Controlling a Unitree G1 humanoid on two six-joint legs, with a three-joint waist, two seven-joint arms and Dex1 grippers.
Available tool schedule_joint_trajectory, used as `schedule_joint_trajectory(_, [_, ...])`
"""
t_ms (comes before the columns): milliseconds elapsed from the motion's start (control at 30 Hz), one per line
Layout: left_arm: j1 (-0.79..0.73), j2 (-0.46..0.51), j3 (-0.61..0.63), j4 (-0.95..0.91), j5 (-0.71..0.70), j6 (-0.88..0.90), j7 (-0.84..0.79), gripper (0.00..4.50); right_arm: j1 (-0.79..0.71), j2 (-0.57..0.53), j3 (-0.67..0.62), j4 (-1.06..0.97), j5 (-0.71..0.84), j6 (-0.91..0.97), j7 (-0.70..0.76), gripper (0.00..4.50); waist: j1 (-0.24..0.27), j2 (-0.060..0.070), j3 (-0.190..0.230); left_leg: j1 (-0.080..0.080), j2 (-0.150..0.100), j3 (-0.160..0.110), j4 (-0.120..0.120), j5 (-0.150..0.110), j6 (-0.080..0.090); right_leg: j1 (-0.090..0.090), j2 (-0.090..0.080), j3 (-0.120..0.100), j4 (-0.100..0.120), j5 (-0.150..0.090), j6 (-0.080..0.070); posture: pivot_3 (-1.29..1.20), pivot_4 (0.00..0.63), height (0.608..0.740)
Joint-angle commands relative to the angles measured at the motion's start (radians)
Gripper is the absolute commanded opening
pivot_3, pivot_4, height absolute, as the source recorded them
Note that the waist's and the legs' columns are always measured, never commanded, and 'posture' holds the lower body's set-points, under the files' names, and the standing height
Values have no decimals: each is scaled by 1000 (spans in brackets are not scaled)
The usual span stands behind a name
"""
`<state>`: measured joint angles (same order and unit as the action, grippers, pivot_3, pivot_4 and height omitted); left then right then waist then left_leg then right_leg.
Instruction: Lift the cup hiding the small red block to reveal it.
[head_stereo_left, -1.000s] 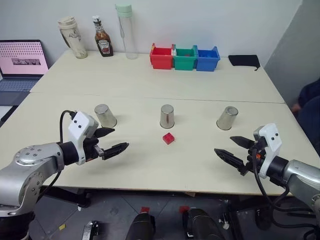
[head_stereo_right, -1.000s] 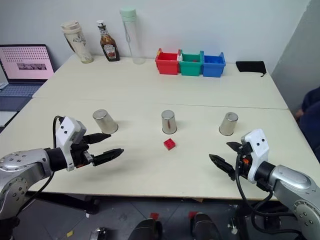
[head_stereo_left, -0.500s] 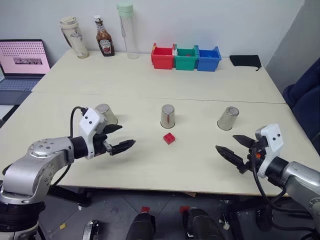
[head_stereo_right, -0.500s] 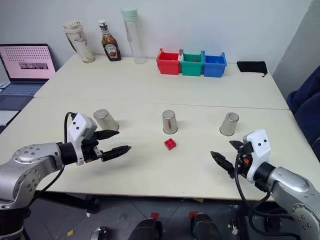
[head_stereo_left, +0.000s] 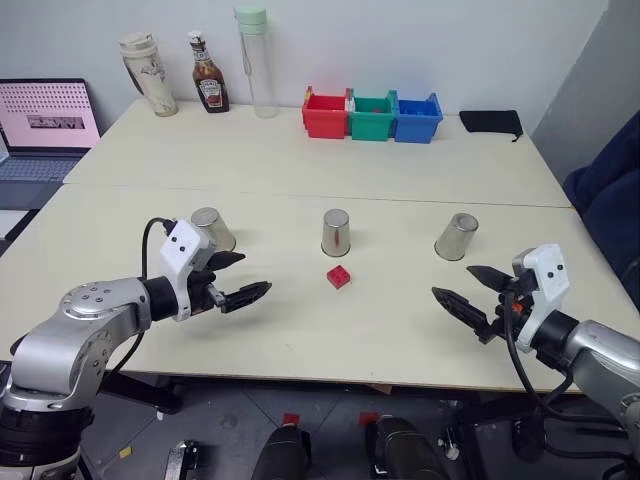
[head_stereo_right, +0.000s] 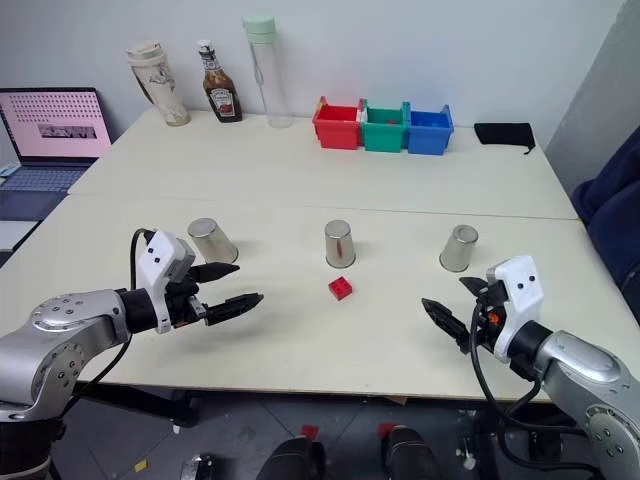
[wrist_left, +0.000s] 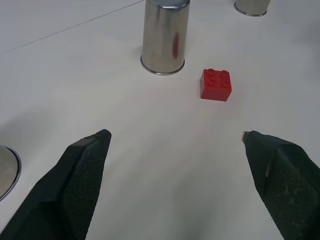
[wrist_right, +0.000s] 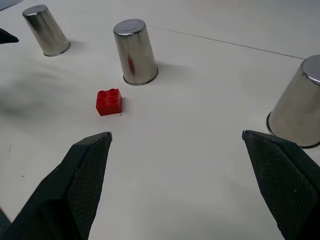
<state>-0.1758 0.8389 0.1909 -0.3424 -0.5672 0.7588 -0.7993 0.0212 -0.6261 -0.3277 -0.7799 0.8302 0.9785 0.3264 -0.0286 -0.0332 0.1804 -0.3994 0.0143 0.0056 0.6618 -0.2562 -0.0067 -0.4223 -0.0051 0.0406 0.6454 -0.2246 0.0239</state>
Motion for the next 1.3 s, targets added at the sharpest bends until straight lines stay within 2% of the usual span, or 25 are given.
schedule_joint_trajectory(33, [-5,12,36,-12,-3,-9,2,4500,-9,-14,-11,-28,19,-2,-14,4435,0,0,0,0,0,0,0,0,0,0,0,0,0,0,0,0,150,740])
schedule_joint_trajectory(1033, [-26,26,75,-40,-42,74,29,4500,-152,25,13,47,128,28,-141,4435,0,0,0,0,0,0,0,0,0,0,0,0,0,0,0,0,150,740])
schedule_joint_trajectory(1300, [-29,28,39,-35,-20,55,15,4500,-142,12,6,56,123,23,-136,4435,0,0,0,0,0,0,0,0,0,0,1,0,0,0,0,0,150,740])
